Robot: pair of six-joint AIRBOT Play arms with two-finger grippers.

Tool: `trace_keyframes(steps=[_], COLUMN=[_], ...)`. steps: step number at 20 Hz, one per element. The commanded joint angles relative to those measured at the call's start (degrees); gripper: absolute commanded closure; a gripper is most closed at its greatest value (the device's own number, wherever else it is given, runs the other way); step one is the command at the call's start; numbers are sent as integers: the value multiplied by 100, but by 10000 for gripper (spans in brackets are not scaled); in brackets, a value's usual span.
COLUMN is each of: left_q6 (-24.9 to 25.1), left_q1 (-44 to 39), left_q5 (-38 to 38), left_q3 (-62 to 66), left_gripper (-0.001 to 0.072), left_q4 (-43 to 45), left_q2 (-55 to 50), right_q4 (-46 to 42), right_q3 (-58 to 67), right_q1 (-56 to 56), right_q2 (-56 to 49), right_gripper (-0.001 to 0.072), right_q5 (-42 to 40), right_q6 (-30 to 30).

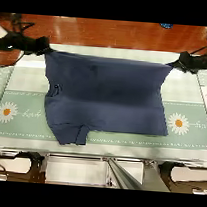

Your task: Fold the shirts.

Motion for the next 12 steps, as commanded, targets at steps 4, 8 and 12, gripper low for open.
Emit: trace_keyframes(steps=[4,8,12], left_q6=[-549,326,321], left_q1=[-173,-188,-155], left_q5=[-413,-2400,-2914], left_q3=[1054,942,-87], left_gripper=[679,679,679], left_q4=[-382,227,581], left_q2=[-1318,-1134,-802], right_q4=[192,-323,-807], right_q3=[911,866,411], right_q1=[-7,-103,-103], right_q2=[-1152,-1143,-1143], right_gripper=[685,685,685], right_q5=[566,1993,2387], right_q6=[210,-179,-85])
